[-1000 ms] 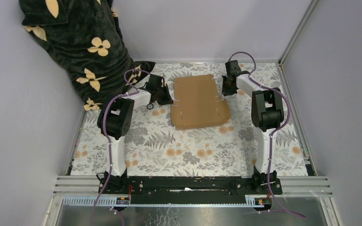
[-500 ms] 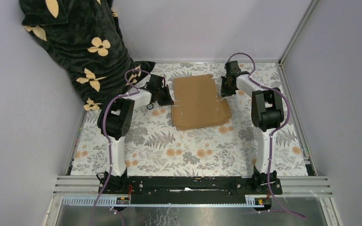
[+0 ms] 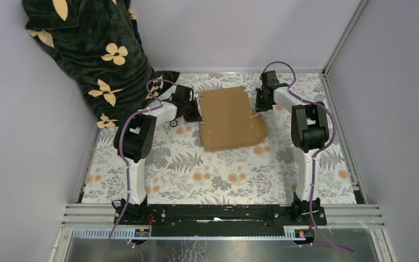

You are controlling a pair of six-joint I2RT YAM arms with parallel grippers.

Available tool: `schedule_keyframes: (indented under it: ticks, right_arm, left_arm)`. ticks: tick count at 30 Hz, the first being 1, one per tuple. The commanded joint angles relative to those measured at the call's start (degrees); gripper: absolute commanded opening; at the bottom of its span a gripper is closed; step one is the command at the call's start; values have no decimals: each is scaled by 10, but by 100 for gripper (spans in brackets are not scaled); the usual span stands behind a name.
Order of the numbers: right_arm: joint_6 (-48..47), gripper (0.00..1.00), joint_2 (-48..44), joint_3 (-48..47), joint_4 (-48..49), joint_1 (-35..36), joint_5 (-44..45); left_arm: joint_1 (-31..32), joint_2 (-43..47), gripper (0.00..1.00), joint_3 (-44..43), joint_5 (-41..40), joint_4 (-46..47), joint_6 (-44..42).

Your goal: Fold the paper box

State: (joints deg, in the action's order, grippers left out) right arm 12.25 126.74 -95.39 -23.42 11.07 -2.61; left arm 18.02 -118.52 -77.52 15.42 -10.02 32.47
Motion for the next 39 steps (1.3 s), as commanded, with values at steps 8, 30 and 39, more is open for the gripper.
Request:
schedule_keyframes:
  ticks: [8,30,39]
  right_arm:
    - [2,3,-45,14,-1,3,-27]
    - [5,3,-74,13,-12,35,-35]
    - [4,3,-78,16,-13,49,-40]
  left_arm:
    - [9,2,0,-35,-6,-13,1]
    - [20,-5,0,-52,-13,-25,0]
    - [26,-10,0,-50,-13,-24,-1]
